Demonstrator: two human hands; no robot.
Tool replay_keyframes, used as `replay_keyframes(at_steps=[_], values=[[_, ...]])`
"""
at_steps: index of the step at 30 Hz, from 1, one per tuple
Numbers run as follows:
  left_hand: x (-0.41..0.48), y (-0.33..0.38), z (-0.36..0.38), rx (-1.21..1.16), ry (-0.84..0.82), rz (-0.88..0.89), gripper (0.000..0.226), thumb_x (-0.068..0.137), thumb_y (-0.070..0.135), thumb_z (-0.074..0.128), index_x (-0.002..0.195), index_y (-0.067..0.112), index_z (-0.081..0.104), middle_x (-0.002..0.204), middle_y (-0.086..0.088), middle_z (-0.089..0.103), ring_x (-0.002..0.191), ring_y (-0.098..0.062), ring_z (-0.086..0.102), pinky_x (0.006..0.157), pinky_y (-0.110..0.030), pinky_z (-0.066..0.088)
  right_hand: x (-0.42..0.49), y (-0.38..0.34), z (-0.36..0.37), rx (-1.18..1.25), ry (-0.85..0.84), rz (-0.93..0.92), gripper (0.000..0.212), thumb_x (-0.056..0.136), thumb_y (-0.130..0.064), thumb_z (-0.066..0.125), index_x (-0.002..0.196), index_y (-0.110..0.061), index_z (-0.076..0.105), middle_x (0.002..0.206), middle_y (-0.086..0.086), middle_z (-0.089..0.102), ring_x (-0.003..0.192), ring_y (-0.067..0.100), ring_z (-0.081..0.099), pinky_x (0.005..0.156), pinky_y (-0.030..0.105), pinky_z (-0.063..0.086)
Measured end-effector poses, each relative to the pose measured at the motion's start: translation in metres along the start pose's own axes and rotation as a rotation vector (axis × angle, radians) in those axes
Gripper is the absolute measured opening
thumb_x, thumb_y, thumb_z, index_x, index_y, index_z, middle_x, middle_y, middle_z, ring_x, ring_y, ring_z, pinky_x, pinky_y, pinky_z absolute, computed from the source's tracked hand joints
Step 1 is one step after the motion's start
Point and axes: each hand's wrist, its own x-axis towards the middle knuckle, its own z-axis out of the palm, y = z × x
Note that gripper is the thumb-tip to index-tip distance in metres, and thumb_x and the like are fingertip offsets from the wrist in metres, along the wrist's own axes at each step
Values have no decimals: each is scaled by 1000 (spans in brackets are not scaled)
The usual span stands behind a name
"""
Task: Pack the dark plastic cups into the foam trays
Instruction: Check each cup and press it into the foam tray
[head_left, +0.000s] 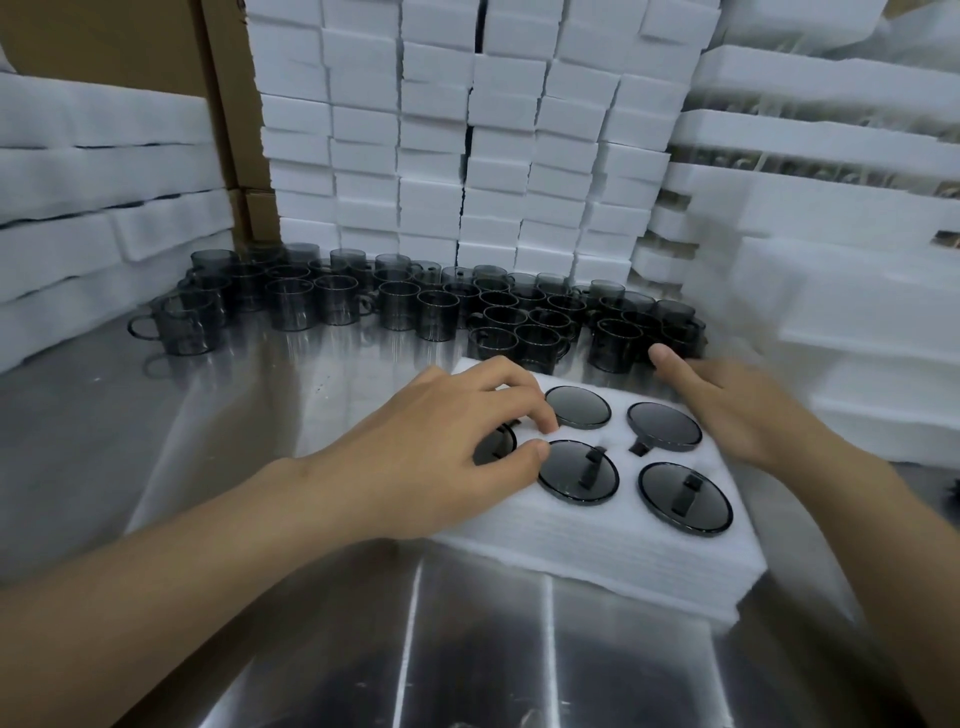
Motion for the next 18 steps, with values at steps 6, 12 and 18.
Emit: replay_keyframes(at_steps=[6,12,18], values=[[1,-1,1,9,4,2,37,100,61,37,123,46,63,132,26,51,111,-12,63,113,-30,30,3,8,2,136,-84,73,87,83,-90,29,103,-23,81,115,-4,76,113,25,66,102,42,45],[1,-2,1,19,7,4,35,101,60,39,124,47,62,134,28,49,111,-9,62,111,-25,27,5,13,1,94,42,-53,33,103,-61,48,84,-41,67,63,-32,64,70,3,57,65,28,40],[0,-1,1,9,0,7,40,98,64,35,123,46,61,133,27,51,111,-12,64,111,-25,27,7,17,2,115,-73,26,58,105,-64,42,99,-19,78,103,4,78,103,24,68,99,42,49]])
